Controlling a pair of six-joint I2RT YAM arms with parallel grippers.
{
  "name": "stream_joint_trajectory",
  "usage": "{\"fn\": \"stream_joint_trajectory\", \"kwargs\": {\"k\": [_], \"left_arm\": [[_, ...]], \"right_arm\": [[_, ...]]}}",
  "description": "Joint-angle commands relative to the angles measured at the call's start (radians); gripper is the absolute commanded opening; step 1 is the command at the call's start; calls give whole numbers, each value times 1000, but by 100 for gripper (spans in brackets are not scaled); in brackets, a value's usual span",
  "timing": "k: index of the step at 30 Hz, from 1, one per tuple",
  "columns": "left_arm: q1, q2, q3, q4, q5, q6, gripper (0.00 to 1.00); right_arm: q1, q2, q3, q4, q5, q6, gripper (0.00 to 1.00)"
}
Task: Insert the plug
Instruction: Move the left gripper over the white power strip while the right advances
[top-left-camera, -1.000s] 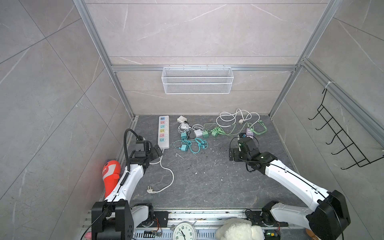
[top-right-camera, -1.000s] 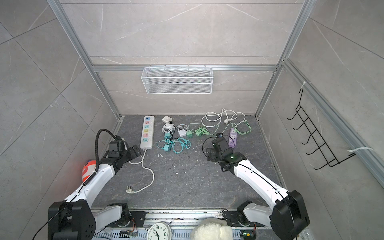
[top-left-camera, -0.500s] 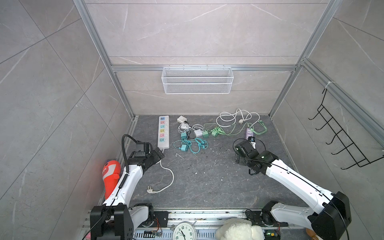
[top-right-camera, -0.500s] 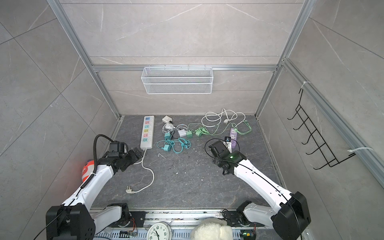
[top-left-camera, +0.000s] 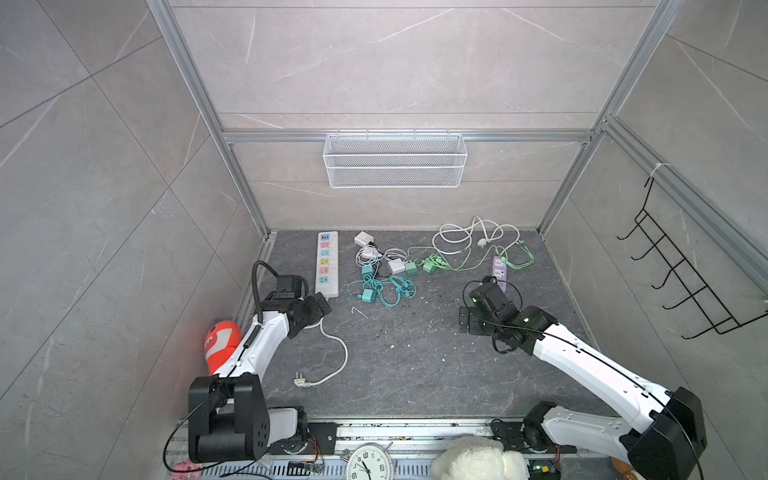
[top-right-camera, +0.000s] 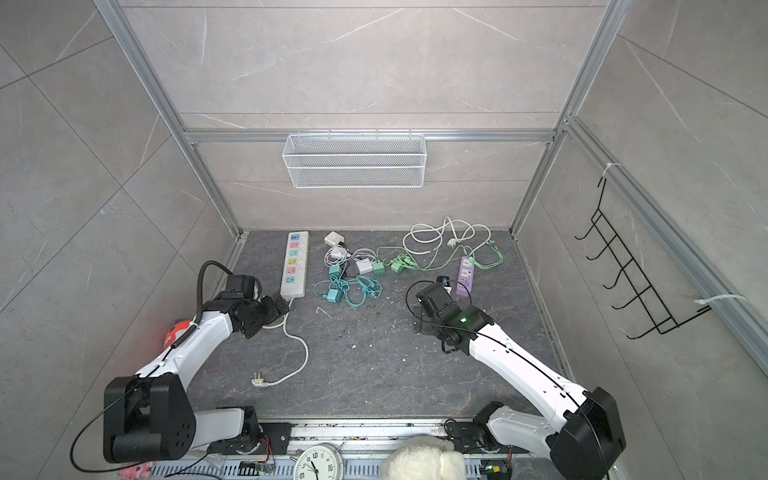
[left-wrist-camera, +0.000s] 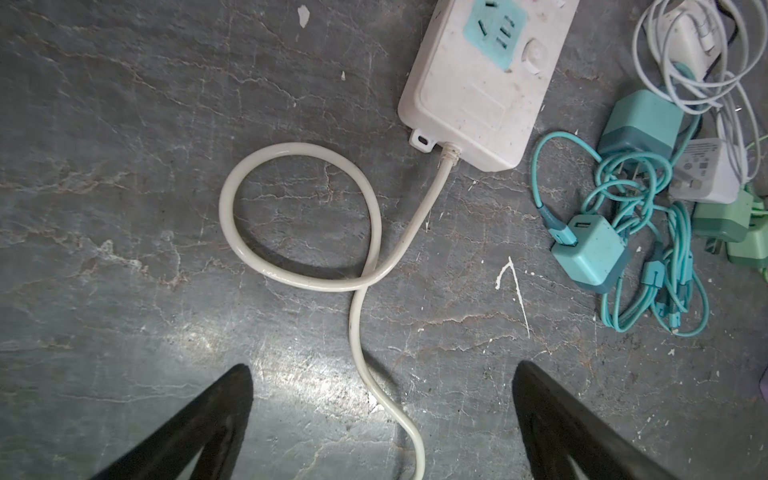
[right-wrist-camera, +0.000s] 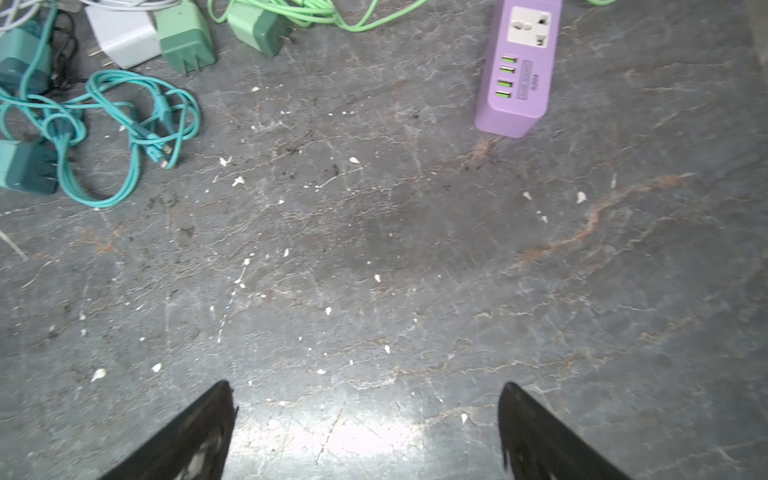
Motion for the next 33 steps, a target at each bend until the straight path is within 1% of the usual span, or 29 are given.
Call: {"fn": "stream_joint_trajectory", "kwargs": {"k": [1, 5, 8, 10, 12, 16, 19, 23, 27, 33], "left_arm": [[-3, 61, 99, 21, 9, 32, 100], [-3, 207, 214, 41, 13, 55, 100], [-5, 363, 349, 5, 9, 82, 100], [-6, 464, 446, -15, 26, 99, 100], [-17, 524, 510, -20, 23, 113, 100], [-37, 613, 621, -51, 1, 157, 100], [-38, 700, 734, -132, 2, 212, 100], [-44, 771, 828, -197, 3, 276, 100], [-49, 854, 935, -286, -27, 300, 100], [-57, 920, 1007, -333, -64, 314, 100]], "right_arm": [[7, 39, 13, 29, -52, -34, 99], [6, 97, 51, 53, -88, -58, 99], [6, 144, 104, 58, -111, -81, 99], [6, 165, 135, 61, -123, -94, 99], [7, 183, 164, 62, -130, -108, 99], [6, 214, 213, 53, -134, -131, 99], [6, 240, 235, 61, -162, -144, 99], [7, 275, 264, 60, -186, -155, 99], [6, 291, 269, 86, -208, -166, 99], [6, 298, 264, 101, -210, -171, 99]]}}
